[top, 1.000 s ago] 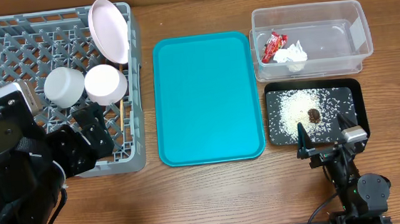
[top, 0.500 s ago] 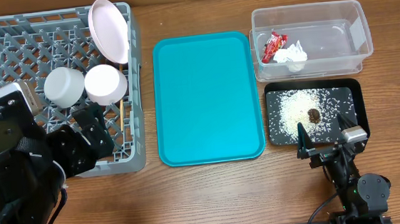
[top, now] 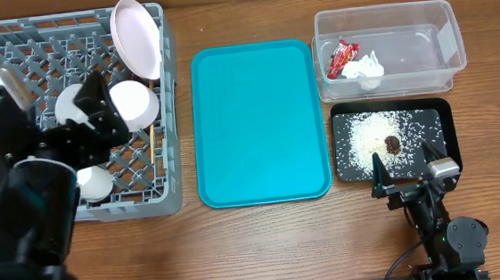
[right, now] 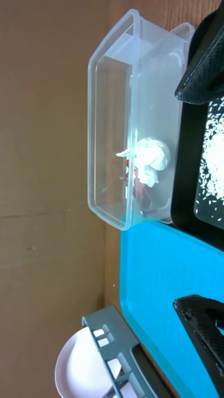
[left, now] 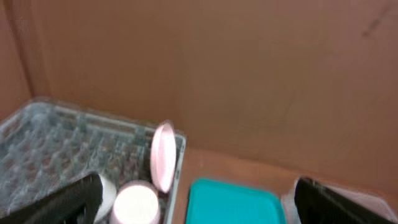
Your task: Sort waste into correct bins and load items into the dishwasher
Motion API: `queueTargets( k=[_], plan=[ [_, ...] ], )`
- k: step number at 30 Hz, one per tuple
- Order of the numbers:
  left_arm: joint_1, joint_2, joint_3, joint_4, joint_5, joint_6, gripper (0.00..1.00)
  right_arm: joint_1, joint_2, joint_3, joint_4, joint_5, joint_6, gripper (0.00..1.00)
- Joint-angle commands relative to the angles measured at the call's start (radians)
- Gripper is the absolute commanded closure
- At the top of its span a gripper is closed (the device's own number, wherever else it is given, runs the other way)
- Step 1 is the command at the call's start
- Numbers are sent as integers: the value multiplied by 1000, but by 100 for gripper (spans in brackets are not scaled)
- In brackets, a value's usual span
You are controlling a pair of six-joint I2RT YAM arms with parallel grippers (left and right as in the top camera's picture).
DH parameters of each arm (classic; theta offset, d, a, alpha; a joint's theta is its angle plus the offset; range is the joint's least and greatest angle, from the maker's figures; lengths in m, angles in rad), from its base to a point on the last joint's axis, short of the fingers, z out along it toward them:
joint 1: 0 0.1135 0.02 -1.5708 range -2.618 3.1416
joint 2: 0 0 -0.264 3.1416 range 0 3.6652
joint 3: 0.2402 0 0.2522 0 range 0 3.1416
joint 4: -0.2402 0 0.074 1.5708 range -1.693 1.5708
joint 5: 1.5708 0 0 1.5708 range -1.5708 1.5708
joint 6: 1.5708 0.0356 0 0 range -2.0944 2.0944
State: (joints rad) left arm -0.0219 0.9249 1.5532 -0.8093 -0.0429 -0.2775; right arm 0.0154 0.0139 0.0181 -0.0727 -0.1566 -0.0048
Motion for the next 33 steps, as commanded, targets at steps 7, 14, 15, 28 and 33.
queueTargets(
  k=[7, 14, 15, 28, 33],
  plan=[
    [60, -347, -600, 346, 127, 151, 0, 2, -6, -10, 3, 6, -6, 0],
    [63, -568, -967, 582, 138, 151, 0, 2, -6, -10, 3, 7, -6, 0],
    [63, -601, -1020, 616, 139, 151, 0, 2, -6, -10, 3, 6, -6, 0],
    [63, -921, -1387, 757, 143, 166, 0, 2, -6, -10, 3, 6, -6, 0],
    [63, -922, -1489, 844, 140, 215, 0, 2, -6, -10, 3, 6, -6, 0]
  ],
)
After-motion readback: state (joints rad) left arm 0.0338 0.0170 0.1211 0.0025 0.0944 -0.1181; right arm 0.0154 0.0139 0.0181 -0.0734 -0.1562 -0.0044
